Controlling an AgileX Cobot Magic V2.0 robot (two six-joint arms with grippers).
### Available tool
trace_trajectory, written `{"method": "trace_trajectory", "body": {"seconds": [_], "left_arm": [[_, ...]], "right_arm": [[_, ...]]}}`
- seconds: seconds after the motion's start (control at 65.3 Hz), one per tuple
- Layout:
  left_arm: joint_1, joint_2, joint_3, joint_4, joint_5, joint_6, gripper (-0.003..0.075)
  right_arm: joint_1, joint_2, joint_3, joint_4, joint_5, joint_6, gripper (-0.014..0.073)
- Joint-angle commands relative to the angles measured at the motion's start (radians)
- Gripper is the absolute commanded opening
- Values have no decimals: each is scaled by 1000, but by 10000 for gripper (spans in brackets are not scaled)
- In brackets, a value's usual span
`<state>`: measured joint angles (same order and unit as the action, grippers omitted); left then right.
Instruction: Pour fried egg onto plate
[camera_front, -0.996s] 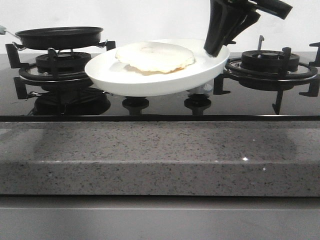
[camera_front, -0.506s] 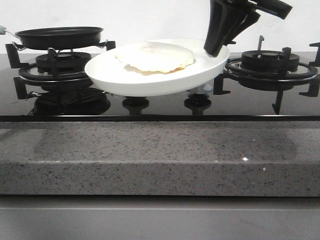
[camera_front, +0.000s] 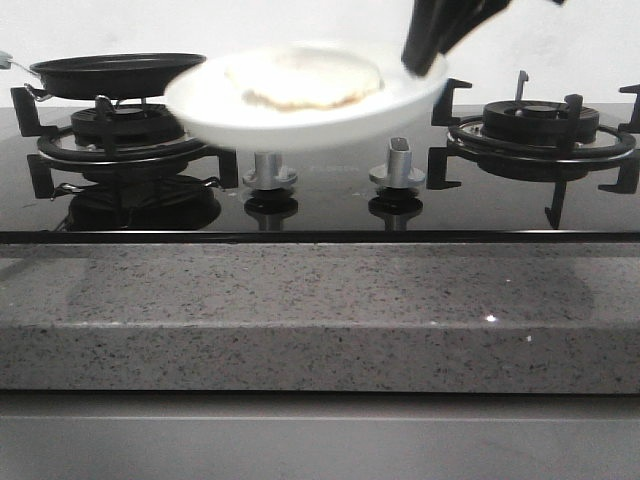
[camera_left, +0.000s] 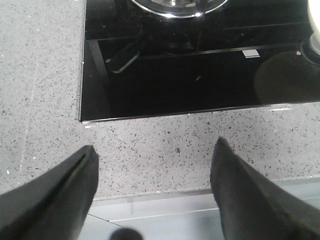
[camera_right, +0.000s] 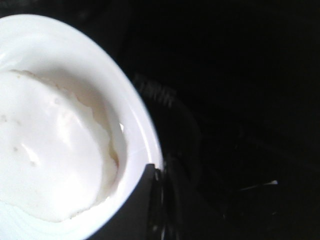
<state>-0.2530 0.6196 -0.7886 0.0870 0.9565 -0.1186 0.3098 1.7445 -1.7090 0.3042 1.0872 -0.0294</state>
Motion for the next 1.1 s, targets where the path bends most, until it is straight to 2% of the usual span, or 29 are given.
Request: {"method": "trace_trajectory", "body": {"seconds": [0.0,0.23,0.414,0.689,0.781,0.965,1.011,1.088], "left_arm": [[-5,0,-26,8,-66,-10,470],[-5,0,-26,8,-66,-10,470],[-5,0,-26,8,-66,-10,470],[-5,0,-26,8,-66,-10,470],[-5,0,-26,8,-66,-10,470],[-5,0,-26,8,-66,-10,470],[-5,0,-26,8,-66,-10,470],[-5,0,-26,8,-66,-10,470]], "right_arm": [[-26,-19,-92,16,-40,38,-50],[-94,98,-236,14,-32,207,-50],[-112,183,-267,13,-36,301,-48],[-118,258,-276,12,-50,354,-43],[-118,262,-276,12,-55,354,29],[-118,262,-286,18,-60,354,318],[-118,262,-300,26,-54,354,348],[-118,255,-331,32,-38,354,351]]}}
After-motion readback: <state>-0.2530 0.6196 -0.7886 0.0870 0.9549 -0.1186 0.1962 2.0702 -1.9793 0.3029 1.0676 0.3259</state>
